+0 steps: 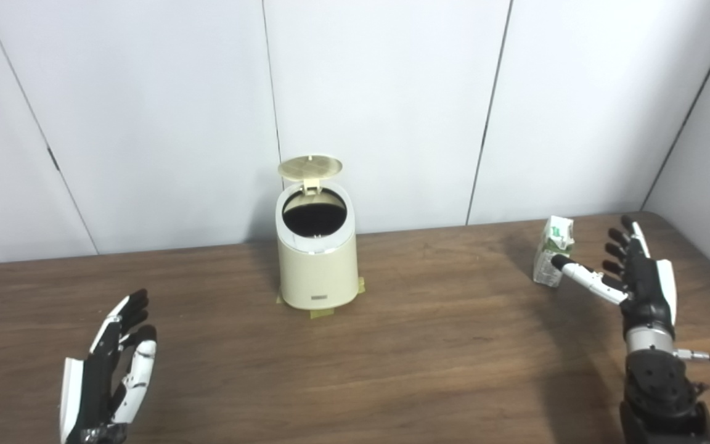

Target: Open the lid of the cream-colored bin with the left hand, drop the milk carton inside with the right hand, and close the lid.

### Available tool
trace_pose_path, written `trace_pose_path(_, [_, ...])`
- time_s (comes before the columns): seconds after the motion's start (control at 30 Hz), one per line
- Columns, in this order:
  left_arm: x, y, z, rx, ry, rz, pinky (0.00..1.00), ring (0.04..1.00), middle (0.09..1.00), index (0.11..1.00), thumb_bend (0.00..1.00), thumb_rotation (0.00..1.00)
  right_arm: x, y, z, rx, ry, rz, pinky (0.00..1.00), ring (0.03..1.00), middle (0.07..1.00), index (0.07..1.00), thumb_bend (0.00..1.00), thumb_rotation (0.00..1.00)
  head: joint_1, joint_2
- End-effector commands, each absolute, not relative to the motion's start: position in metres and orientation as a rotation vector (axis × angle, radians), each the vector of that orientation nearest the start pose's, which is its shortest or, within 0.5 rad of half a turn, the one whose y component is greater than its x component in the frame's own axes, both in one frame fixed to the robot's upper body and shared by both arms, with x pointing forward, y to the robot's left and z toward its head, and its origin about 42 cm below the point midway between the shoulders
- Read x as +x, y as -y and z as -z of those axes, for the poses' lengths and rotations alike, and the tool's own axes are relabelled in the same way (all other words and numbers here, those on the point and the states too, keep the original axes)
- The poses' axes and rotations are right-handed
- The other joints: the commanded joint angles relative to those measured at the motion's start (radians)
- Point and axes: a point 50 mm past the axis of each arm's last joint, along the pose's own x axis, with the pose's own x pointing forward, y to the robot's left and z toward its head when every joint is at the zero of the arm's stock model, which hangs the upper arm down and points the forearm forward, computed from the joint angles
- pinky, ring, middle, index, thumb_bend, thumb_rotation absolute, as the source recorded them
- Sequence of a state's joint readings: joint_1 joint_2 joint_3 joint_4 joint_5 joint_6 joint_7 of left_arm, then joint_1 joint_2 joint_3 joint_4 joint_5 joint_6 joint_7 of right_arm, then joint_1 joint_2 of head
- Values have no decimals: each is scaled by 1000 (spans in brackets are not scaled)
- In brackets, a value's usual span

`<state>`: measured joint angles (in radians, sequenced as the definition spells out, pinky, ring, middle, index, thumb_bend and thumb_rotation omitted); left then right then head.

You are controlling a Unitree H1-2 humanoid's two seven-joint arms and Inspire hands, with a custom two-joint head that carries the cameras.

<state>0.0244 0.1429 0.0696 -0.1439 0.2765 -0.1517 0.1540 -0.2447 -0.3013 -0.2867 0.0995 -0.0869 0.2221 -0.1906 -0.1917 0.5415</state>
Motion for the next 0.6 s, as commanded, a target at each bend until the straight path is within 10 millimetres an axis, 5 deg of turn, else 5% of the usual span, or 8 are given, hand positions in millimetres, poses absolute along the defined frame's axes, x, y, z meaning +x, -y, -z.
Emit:
trace_pose_path(0.0, [277,-278,-162,404,378,-193,759,838,859,858,311,722,367,395,-201,-294,111,457,820,893,911,943,895,250,-3,1])
trace_pose_path(0.4, [276,-286,-164,367,387,-158,773,854,882,877,355,619,384,421,-211,-439,11,316,780,861,902,952,927,270,-25,1])
trace_pose_path(0.57, [276,-289,-163,439,414,-155,736,834,865,863,351,639,393,426,-207,-370,22,241,839,877,875,941,875,92,-36,-1])
